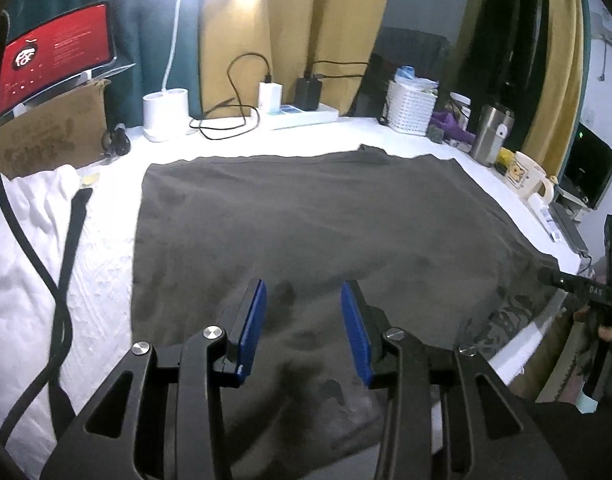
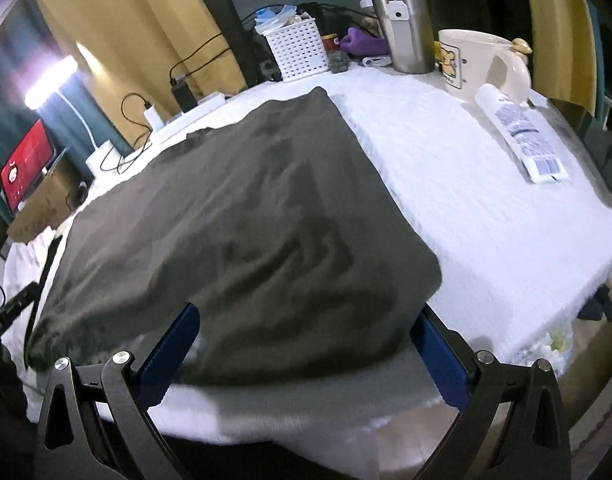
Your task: Fold small clothes
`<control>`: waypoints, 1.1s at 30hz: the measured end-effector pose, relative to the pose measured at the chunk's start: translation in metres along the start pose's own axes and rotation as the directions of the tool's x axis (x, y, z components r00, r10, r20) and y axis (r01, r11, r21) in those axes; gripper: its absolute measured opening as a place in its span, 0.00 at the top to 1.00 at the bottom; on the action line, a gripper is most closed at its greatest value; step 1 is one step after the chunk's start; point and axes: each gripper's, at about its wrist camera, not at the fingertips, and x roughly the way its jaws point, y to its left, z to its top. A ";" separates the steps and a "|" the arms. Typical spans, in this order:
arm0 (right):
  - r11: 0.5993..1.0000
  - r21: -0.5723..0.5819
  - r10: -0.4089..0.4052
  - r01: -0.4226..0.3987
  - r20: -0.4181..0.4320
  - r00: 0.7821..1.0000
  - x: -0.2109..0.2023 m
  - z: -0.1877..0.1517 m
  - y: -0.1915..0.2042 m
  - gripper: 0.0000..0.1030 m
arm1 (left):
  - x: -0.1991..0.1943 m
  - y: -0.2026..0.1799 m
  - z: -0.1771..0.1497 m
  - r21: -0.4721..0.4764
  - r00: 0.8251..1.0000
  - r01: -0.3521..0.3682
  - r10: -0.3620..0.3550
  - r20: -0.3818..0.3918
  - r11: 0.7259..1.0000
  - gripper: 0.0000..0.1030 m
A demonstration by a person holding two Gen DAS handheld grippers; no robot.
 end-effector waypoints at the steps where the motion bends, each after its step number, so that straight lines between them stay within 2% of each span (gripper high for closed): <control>1: 1.000 0.002 -0.002 0.002 0.003 1.000 0.004 0.004 0.002 0.00 | 0.001 0.004 0.002 -0.001 1.000 -0.007 0.007 0.006 1.000 0.62; 9: 1.000 0.020 0.006 -0.007 0.046 0.999 0.043 0.039 0.022 0.00 | 0.006 0.034 0.024 -0.022 0.997 -0.064 0.065 0.038 0.998 0.62; 16: 0.999 0.051 0.006 -0.009 0.068 0.998 0.063 0.058 0.029 0.00 | 0.022 0.057 0.039 -0.055 0.997 -0.074 0.075 0.015 0.996 0.62; 19: 1.000 0.029 0.006 -0.008 0.052 0.999 0.071 0.064 0.037 0.08 | 0.031 0.064 0.045 -0.041 0.997 -0.083 0.083 -0.003 0.996 0.62; 22: 1.000 -0.002 -0.006 0.006 0.039 0.999 0.080 0.071 0.046 0.20 | 0.038 0.072 0.053 -0.040 0.996 -0.084 0.083 -0.011 0.996 0.62; 25: 0.998 -0.047 -0.034 0.035 0.027 0.999 0.090 0.078 0.057 0.43 | 0.044 0.079 0.057 -0.048 0.997 -0.075 0.074 -0.024 0.996 0.62; 28: 0.993 -0.098 -0.062 0.063 0.016 0.998 0.096 0.082 0.064 0.52 | 0.048 0.086 0.056 -0.053 0.996 -0.079 0.077 -0.046 0.995 0.62; 29: 0.991 -0.112 -0.067 0.069 0.016 0.998 0.097 0.083 0.065 0.63 | 0.049 0.088 0.055 -0.056 0.996 -0.078 0.075 -0.055 0.995 0.62; 30: 0.992 -0.115 -0.060 0.061 0.009 0.998 0.099 0.084 0.065 0.73 | 0.050 0.090 0.055 -0.057 0.995 -0.078 0.074 -0.060 0.995 0.62; 33: 0.996 -0.085 -0.003 0.002 -0.015 1.000 0.099 0.090 0.059 0.86 | 0.048 0.096 0.054 -0.064 0.995 -0.087 0.083 -0.061 0.994 0.62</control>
